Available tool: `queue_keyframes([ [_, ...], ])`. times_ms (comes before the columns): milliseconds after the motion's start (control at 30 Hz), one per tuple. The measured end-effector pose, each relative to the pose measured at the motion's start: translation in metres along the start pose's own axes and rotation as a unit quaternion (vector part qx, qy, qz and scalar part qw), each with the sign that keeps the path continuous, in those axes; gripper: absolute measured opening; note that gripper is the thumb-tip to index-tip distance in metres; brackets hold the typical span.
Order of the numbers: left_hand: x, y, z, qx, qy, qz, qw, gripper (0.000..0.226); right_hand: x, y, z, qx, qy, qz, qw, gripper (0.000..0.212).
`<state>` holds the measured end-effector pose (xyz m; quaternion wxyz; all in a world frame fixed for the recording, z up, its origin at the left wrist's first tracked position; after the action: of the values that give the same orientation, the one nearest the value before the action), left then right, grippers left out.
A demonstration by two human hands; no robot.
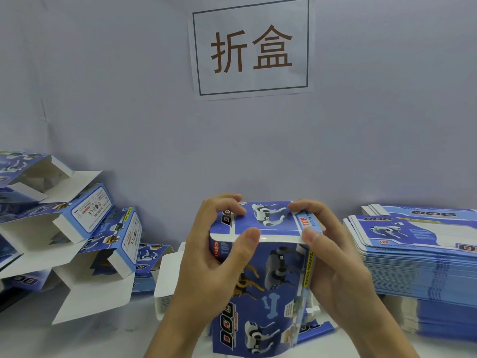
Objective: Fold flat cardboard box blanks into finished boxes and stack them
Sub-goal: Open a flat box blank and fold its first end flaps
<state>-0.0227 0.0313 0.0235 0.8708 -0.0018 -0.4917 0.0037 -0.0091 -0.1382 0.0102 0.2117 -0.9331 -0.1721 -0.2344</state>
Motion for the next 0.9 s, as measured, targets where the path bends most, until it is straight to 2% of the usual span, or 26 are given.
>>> queue_keyframes([
  [167, 0.003, 0.011, 0.001, 0.023, -0.001, -0.021, 0.999, 0.047, 0.0, 0.003, 0.003, -0.022, 0.033, 0.022, 0.999, 0.036],
  [300, 0.002, 0.009, -0.002, 0.061, -0.025, -0.007, 0.998, 0.042, 0.001, 0.003, 0.004, -0.084, 0.055, 0.047, 0.994, 0.052],
  [433, 0.0, 0.003, -0.004, 0.063, -0.042, 0.023, 0.997, 0.034, 0.001, -0.003, 0.007, -0.081, 0.088, 0.061, 0.991, 0.035],
  [567, -0.003, -0.003, -0.002, -0.034, 0.004, 0.032, 0.999, 0.024, 0.0, -0.01, 0.007, -0.066, 0.059, 0.067, 0.994, 0.049],
  [667, -0.003, -0.006, 0.0, -0.085, 0.017, 0.051, 0.995, 0.018, 0.001, -0.015, 0.004, -0.071, 0.06, 0.083, 0.992, 0.038],
  [833, -0.002, -0.003, 0.0, -0.086, 0.021, 0.073, 0.993, 0.02, 0.003, -0.017, 0.002, -0.04, 0.04, 0.075, 0.996, 0.032],
  [900, -0.002, -0.001, -0.003, -0.098, 0.029, 0.071, 0.992, 0.014, 0.002, -0.014, 0.002, -0.021, 0.026, 0.069, 0.997, 0.023],
])
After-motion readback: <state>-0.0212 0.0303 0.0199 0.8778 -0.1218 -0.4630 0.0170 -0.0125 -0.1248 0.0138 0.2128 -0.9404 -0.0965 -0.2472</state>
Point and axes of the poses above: each hand's wrist, its own x-axis towards the middle knuckle, its own y-axis out of the back of the hand, z = x × y, the point moved 2 cm from there along x, towards the middle knuckle, and after that the axes turned 8 degrees about -y, right-handed, at the moved point
